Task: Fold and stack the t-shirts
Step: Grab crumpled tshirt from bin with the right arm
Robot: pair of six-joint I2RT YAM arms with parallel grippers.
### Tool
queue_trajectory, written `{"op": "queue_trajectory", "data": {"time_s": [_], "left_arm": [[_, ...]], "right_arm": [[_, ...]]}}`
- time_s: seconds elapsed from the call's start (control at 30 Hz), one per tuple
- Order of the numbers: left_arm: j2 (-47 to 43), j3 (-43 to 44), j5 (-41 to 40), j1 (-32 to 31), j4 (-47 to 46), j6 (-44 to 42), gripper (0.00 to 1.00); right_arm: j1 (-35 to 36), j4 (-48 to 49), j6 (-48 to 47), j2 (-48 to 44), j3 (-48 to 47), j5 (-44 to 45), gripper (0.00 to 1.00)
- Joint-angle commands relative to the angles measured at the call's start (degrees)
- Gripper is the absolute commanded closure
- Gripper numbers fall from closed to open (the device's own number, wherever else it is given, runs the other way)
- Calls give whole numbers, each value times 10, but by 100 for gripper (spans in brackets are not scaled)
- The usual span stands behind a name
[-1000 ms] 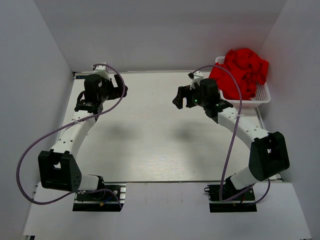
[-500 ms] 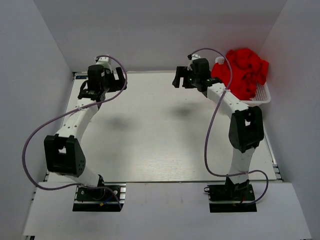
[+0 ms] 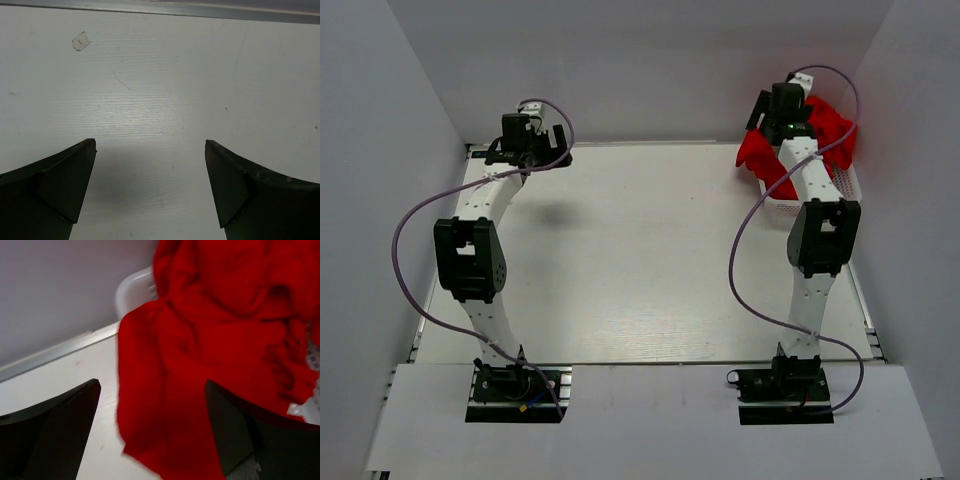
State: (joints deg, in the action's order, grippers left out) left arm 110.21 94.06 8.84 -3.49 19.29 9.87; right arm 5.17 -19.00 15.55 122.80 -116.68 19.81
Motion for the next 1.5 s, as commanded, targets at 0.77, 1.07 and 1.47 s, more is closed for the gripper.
{"op": "queue_trajectory", "data": {"time_s": [0.77, 1.07, 1.47], "left_arm": [[9, 22, 33, 0, -43, -35, 0], [66, 107, 21, 0, -7, -41, 0], [71, 131, 1, 0, -20, -76, 0]], "right_arm": [[-119, 366, -112, 198, -101, 12, 23], [-140, 397, -80, 257, -159, -49, 41], [-142, 409, -111, 235, -159, -95, 100]]}}
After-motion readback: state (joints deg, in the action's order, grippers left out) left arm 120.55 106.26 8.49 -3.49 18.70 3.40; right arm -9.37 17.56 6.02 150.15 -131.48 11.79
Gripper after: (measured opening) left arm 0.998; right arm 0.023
